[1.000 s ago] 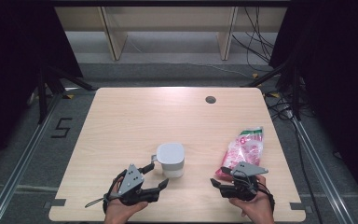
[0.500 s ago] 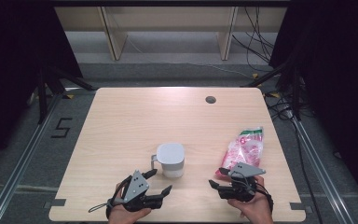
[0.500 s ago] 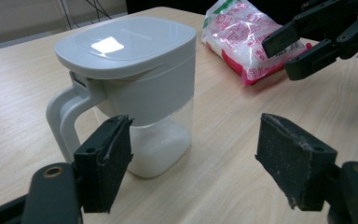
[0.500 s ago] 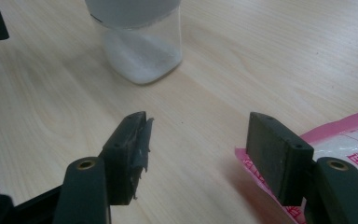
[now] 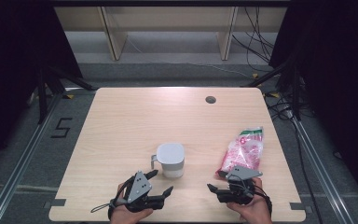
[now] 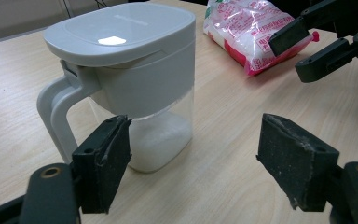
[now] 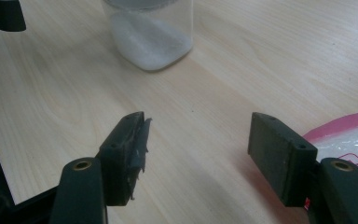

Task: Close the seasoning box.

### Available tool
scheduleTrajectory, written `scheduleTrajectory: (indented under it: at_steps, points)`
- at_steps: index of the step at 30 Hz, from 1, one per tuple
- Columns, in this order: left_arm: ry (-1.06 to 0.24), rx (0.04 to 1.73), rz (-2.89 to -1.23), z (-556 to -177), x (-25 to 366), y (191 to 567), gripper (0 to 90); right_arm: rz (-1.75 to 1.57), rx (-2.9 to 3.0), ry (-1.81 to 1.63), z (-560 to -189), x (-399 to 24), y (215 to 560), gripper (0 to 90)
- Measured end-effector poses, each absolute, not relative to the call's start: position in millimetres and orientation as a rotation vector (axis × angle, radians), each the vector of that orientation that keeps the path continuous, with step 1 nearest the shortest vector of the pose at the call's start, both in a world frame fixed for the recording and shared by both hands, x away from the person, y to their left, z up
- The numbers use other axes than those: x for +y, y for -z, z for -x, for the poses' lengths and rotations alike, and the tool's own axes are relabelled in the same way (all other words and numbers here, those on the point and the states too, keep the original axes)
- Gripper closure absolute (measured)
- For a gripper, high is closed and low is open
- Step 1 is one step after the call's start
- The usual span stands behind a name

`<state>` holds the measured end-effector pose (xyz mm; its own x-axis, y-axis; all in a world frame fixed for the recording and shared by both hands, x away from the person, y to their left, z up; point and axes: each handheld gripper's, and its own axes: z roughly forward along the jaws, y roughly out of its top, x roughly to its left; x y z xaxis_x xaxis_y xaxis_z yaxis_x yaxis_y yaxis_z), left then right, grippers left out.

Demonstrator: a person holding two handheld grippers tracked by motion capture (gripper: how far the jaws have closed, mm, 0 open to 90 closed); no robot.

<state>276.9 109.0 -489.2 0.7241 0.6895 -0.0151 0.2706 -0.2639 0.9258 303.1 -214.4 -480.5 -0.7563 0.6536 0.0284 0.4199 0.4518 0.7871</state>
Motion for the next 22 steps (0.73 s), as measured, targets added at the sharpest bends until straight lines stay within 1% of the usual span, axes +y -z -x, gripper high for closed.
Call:
scheduleTrajectory:
  at_steps: [8,9,11,22]
  points:
    - [-0.489,0.759,-1.847,-276.4,109.4,488.6,25.1,-0.936,2.431,-1.194,-303.2,-213.8,481.7,36.8]
    - [-0.500,0.732,-1.859,-277.8,110.4,487.9,24.7,-0.931,2.430,-1.190,-303.7,-213.8,482.1,36.6]
    - [-0.488,0.761,-1.855,-276.4,109.6,488.4,24.6,-0.931,2.433,-1.187,-304.1,-213.8,482.6,36.6]
    - [-0.484,0.757,-1.855,-278.5,111.5,488.6,23.9,-0.941,2.436,-1.190,-304.4,-213.6,482.9,36.4]
